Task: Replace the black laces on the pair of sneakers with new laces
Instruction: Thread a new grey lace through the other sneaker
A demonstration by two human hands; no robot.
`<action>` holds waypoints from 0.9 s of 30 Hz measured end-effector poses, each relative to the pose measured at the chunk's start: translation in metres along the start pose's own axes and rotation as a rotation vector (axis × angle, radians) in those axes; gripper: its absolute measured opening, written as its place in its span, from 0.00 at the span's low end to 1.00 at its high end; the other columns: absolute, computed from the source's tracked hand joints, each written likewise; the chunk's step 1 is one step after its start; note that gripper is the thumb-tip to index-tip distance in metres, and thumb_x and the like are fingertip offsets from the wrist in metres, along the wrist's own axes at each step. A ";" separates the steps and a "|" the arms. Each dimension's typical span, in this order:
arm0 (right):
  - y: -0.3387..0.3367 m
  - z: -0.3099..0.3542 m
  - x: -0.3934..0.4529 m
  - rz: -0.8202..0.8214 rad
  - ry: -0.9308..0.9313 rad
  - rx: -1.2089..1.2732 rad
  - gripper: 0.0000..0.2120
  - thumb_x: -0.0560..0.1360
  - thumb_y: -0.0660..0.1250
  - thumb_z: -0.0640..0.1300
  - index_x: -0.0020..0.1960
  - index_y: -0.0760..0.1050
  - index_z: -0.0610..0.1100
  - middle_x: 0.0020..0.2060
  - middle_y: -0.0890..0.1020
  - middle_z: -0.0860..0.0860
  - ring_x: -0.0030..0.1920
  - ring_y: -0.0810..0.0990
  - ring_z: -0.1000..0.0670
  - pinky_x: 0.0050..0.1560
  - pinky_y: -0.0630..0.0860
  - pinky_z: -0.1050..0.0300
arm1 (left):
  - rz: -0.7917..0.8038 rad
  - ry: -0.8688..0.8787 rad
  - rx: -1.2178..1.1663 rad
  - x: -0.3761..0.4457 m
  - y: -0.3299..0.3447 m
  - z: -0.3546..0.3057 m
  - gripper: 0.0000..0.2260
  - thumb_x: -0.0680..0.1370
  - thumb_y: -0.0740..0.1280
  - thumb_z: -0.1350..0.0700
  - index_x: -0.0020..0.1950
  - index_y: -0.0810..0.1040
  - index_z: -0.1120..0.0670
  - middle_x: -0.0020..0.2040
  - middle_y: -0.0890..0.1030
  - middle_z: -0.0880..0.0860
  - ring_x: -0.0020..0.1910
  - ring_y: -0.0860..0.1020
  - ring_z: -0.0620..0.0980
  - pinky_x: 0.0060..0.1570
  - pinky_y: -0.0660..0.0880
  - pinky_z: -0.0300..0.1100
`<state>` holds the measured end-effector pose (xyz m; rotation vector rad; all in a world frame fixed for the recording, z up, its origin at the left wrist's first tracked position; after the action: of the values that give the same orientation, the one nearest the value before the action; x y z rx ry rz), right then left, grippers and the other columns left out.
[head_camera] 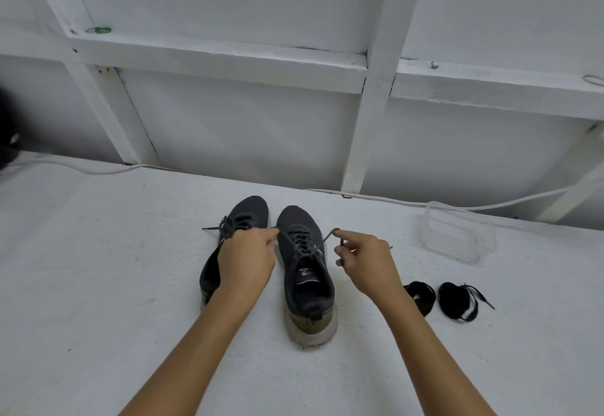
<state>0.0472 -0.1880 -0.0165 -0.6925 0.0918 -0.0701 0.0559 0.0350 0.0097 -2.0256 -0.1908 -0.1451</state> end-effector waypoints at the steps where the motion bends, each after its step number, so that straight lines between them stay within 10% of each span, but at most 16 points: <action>1: -0.001 -0.002 0.000 -0.020 0.040 0.089 0.14 0.80 0.68 0.38 0.64 0.82 0.48 0.39 0.86 0.53 0.33 0.82 0.61 0.34 0.71 0.73 | 0.000 -0.025 -0.064 -0.001 0.001 -0.001 0.10 0.81 0.67 0.54 0.60 0.84 0.48 0.44 0.86 0.53 0.43 0.82 0.55 0.38 0.72 0.41; 9: 0.015 0.004 0.001 0.005 0.140 0.491 0.19 0.77 0.73 0.43 0.67 0.79 0.43 0.41 0.88 0.53 0.46 0.87 0.53 0.59 0.82 0.50 | 0.023 -0.184 -0.429 -0.007 0.012 -0.017 0.10 0.79 0.69 0.55 0.59 0.84 0.54 0.45 0.87 0.53 0.48 0.84 0.52 0.55 0.78 0.45; 19: 0.024 0.003 0.007 0.043 0.144 0.458 0.14 0.75 0.75 0.46 0.57 0.73 0.50 0.41 0.87 0.54 0.39 0.83 0.57 0.42 0.75 0.61 | 0.043 -0.094 -0.619 -0.016 0.028 -0.035 0.11 0.79 0.69 0.59 0.58 0.74 0.47 0.50 0.85 0.43 0.50 0.82 0.43 0.55 0.77 0.41; 27: 0.025 0.005 0.007 0.092 0.113 0.567 0.06 0.77 0.72 0.39 0.51 0.85 0.47 0.42 0.87 0.53 0.40 0.85 0.57 0.40 0.78 0.67 | -0.055 0.087 -0.614 -0.014 0.021 -0.036 0.09 0.75 0.73 0.64 0.51 0.87 0.53 0.46 0.84 0.45 0.48 0.80 0.38 0.51 0.75 0.29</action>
<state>0.0558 -0.1663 -0.0292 -0.1174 0.2028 -0.0434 0.0460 -0.0073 0.0048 -2.6184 -0.1589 -0.3613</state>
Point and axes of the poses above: each hand's wrist, its own x-axis towards the middle knuckle, its own y-axis out of the palm, z = x × y, the point moved 8 cm from there along x, towards the middle knuckle
